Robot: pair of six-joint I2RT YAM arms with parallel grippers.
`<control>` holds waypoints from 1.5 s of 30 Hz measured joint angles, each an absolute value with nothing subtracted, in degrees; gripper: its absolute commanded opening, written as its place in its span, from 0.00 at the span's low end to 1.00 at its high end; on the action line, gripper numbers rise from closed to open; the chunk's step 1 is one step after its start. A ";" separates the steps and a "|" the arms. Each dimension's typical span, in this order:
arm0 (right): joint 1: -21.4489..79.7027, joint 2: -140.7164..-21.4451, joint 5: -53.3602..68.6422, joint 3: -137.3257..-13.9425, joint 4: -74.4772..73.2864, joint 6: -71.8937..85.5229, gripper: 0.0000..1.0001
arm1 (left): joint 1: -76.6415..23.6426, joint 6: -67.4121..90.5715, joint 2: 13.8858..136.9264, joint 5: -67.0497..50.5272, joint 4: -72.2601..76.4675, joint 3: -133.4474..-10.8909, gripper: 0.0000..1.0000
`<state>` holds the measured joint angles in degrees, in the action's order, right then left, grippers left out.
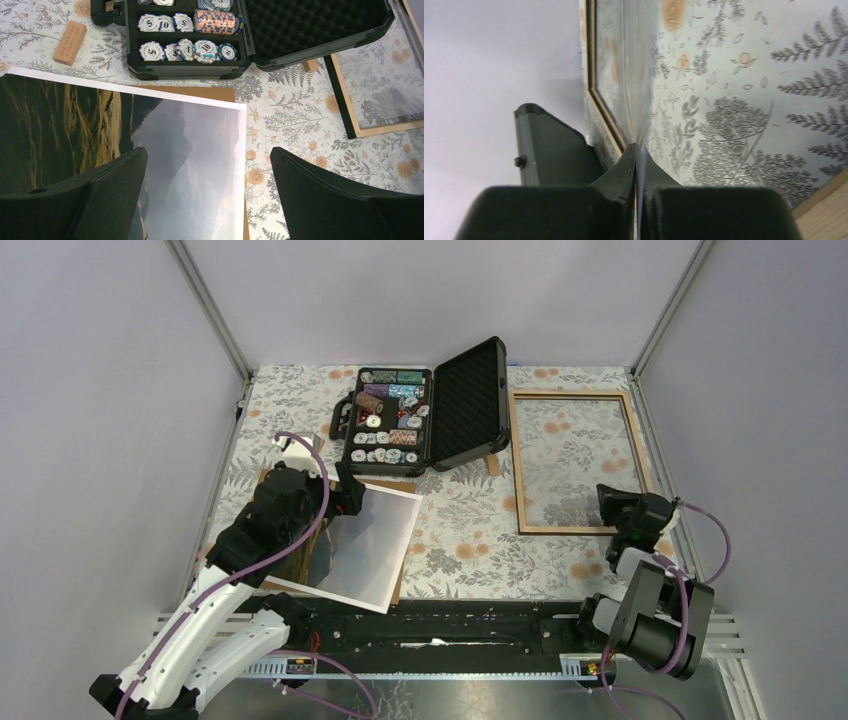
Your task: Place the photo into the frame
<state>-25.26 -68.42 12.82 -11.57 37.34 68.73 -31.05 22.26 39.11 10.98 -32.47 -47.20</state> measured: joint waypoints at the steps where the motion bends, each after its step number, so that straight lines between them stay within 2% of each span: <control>1: -25.26 -67.77 13.02 -11.64 37.19 69.21 0.00 | -31.05 22.24 39.13 10.94 -32.47 -47.20 0.99; 7: -25.26 -62.72 14.37 -17.54 30.00 70.72 0.00 | -31.05 22.26 39.11 10.92 -32.47 -47.20 0.99; 13: -25.23 -61.49 14.87 -33.19 18.37 70.63 0.00 | -31.05 22.26 39.13 10.92 -32.47 -47.20 0.99; 19: -25.26 -70.52 17.12 -50.87 14.66 70.48 0.00 | -31.05 22.26 39.13 10.94 -32.47 -47.20 0.99; 28: -25.02 -77.54 18.09 -60.77 12.21 72.55 0.00 | -30.87 22.26 39.13 11.03 -32.47 -47.20 0.99; 35: -23.97 -79.35 17.89 -59.57 15.27 74.32 0.00 | -30.61 22.26 39.13 11.07 -32.47 -47.20 0.99; 45: -23.90 -79.37 15.44 -39.09 21.41 75.79 0.00 | -30.57 22.24 39.13 11.18 -32.47 -47.20 0.99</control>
<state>-23.90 -79.37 15.44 -39.09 21.41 75.79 -30.57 22.24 39.13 11.18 -32.47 -47.20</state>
